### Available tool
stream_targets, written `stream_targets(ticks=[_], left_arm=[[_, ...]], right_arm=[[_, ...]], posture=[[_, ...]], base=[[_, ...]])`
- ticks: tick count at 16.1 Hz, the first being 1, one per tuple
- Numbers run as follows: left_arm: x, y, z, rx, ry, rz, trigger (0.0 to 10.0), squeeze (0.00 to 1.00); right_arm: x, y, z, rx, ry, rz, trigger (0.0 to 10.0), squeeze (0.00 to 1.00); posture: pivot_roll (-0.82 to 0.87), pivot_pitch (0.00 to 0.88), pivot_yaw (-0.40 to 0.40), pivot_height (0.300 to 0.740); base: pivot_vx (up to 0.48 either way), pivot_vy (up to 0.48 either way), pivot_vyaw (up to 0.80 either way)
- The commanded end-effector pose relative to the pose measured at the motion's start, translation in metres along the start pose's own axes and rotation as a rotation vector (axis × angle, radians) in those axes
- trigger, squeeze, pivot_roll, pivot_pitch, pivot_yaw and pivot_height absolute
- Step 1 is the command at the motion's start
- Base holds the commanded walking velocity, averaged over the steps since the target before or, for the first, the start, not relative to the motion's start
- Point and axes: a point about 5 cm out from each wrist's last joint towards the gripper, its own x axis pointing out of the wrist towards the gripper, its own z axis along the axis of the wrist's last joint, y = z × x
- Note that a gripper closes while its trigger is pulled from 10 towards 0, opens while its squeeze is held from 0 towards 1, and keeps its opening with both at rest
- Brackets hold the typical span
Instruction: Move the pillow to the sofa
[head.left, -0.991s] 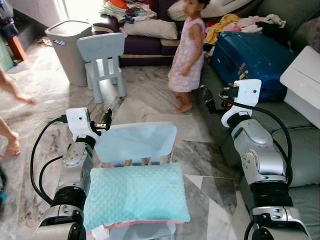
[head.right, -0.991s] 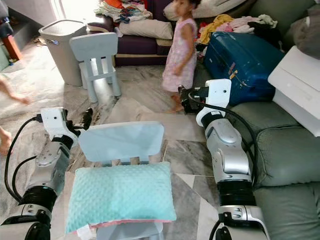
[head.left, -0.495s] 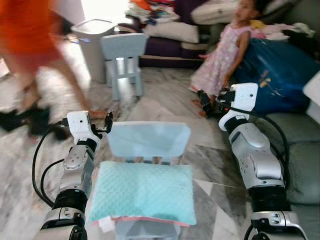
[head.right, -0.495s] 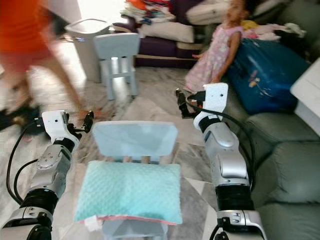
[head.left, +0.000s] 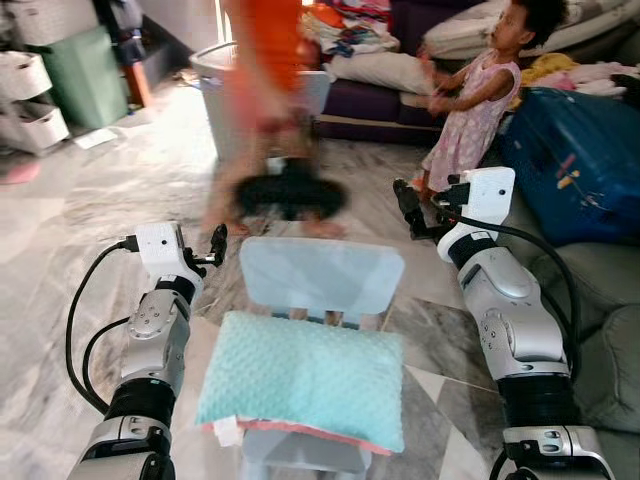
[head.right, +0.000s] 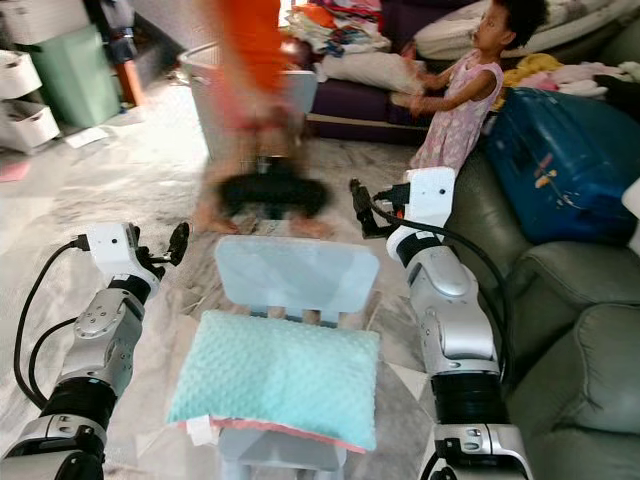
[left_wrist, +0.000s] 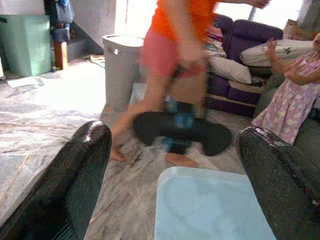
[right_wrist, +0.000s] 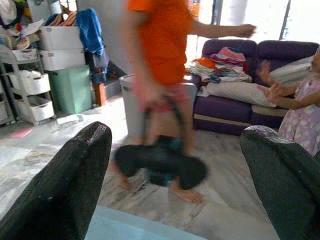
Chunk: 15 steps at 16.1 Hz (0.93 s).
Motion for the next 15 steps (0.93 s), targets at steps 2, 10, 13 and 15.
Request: stream_targets(ticks=[2, 10, 13, 15], left_arm=[[0.0009, -0.0024, 0.002, 0.003, -0.003, -0.005, 10.0, 0.0], [0.0002, -0.0019, 0.0011, -0.001, 0.001, 0.0, 10.0, 0.0], [0.0004, -0.0021, 0.0013, -0.001, 0.001, 0.0, 10.0, 0.0], [0.0003, -0.0024, 0.0011, -0.003, 0.001, 0.0, 10.0, 0.0]], right_arm=[[-0.0011, -0.0014, 0.0033, -0.014, -0.003, 0.002, 10.0, 0.0], [-0.0007, -0.0004, 0.004, -0.014, -0.003, 0.004, 10.0, 0.0], [-0.0007, -0.0006, 0.0043, -0.015, -0.003, 0.004, 10.0, 0.0], [-0.0009, -0.0009, 0.0045, -0.016, -0.002, 0.003, 10.0, 0.0]], posture=[[-0.19, 0.0, -0.033, 0.74], [-0.19, 0.0, -0.037, 0.74], [-0.19, 0.0, -0.038, 0.74], [-0.19, 0.0, -0.039, 0.74]], base=[[0.0, 0.0, 0.0], [0.0, 0.0, 0.0], [0.0, 0.0, 0.0], [0.0, 0.0, 0.0]])
